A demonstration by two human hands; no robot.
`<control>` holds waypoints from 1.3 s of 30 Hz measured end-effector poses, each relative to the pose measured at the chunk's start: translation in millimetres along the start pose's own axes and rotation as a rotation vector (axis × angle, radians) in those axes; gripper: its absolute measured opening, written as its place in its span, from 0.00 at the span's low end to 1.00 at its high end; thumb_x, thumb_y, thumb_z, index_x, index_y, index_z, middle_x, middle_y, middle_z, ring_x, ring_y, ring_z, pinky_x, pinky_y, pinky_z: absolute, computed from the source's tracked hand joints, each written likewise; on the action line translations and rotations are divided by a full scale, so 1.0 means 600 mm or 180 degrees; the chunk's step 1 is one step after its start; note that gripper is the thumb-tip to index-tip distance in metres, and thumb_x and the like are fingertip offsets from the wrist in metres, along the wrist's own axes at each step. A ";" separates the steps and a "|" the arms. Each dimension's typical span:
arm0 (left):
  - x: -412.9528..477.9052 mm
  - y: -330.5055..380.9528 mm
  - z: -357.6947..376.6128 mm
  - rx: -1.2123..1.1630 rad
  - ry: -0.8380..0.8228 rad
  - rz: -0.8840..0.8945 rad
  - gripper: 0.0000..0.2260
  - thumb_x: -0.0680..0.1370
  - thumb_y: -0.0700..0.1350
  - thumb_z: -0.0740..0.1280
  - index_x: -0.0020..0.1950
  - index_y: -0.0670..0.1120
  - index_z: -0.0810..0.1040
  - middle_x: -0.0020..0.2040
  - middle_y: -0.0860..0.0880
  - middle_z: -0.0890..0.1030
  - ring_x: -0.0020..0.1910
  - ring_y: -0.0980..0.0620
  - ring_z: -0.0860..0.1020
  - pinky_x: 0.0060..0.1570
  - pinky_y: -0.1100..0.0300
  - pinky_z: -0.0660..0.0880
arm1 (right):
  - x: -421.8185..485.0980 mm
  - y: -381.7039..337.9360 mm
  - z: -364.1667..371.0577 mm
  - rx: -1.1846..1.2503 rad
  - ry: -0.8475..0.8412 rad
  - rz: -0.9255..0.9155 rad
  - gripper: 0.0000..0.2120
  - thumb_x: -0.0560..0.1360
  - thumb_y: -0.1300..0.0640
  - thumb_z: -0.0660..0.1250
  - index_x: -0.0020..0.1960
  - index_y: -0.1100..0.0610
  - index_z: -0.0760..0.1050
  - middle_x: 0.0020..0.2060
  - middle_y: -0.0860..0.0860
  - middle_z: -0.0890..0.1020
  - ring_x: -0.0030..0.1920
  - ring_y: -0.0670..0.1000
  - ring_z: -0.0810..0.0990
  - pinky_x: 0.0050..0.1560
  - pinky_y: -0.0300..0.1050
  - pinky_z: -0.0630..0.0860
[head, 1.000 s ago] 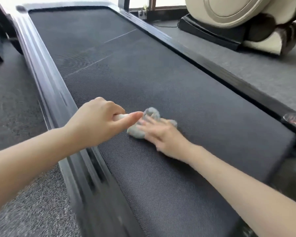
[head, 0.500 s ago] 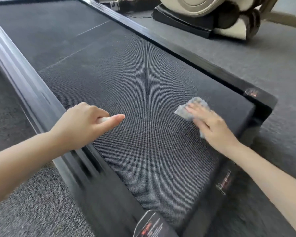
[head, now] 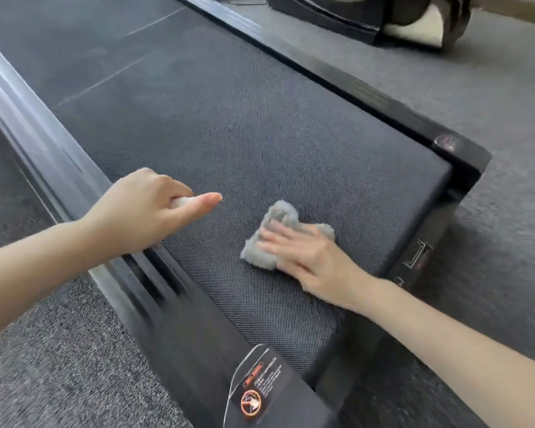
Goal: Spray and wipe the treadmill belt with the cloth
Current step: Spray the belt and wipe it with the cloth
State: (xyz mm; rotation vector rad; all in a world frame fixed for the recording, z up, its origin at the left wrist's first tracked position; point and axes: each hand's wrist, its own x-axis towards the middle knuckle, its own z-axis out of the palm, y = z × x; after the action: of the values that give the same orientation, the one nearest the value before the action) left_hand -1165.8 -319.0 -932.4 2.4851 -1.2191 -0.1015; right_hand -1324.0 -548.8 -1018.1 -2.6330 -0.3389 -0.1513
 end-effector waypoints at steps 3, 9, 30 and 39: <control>-0.006 0.005 0.002 0.0042 -0.0029 0.0109 0.41 0.70 0.78 0.43 0.28 0.38 0.63 0.21 0.48 0.63 0.23 0.49 0.62 0.27 0.53 0.65 | -0.084 -0.051 0.016 -0.0098 -0.0136 -0.0188 0.19 0.82 0.51 0.55 0.70 0.52 0.70 0.71 0.45 0.68 0.74 0.43 0.59 0.74 0.48 0.55; -0.022 0.036 0.013 0.0120 -0.0105 0.0320 0.34 0.71 0.75 0.46 0.28 0.44 0.58 0.21 0.51 0.59 0.22 0.51 0.60 0.26 0.56 0.59 | -0.137 -0.080 0.015 0.0088 -0.0148 -0.0075 0.18 0.82 0.53 0.56 0.70 0.52 0.70 0.71 0.42 0.68 0.74 0.42 0.60 0.73 0.46 0.55; 0.021 0.104 0.060 0.0165 0.0462 -0.0020 0.30 0.68 0.71 0.46 0.25 0.45 0.58 0.23 0.49 0.65 0.26 0.48 0.67 0.32 0.55 0.62 | -0.113 0.015 -0.052 0.0695 0.1193 0.1944 0.17 0.81 0.58 0.58 0.69 0.51 0.70 0.64 0.37 0.65 0.73 0.43 0.61 0.75 0.47 0.55; 0.062 0.084 0.058 -0.0061 0.0786 -0.0271 0.27 0.68 0.68 0.47 0.24 0.45 0.57 0.23 0.48 0.62 0.26 0.44 0.64 0.31 0.54 0.59 | -0.098 0.033 -0.045 0.0721 0.1255 0.2021 0.17 0.81 0.55 0.58 0.70 0.48 0.70 0.71 0.46 0.69 0.74 0.47 0.61 0.75 0.53 0.55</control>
State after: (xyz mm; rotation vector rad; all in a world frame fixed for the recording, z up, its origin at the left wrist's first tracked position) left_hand -1188.1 -386.5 -942.9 2.4457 -1.0063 0.1663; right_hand -1376.6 -591.1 -1013.0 -2.2866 0.5725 -0.3808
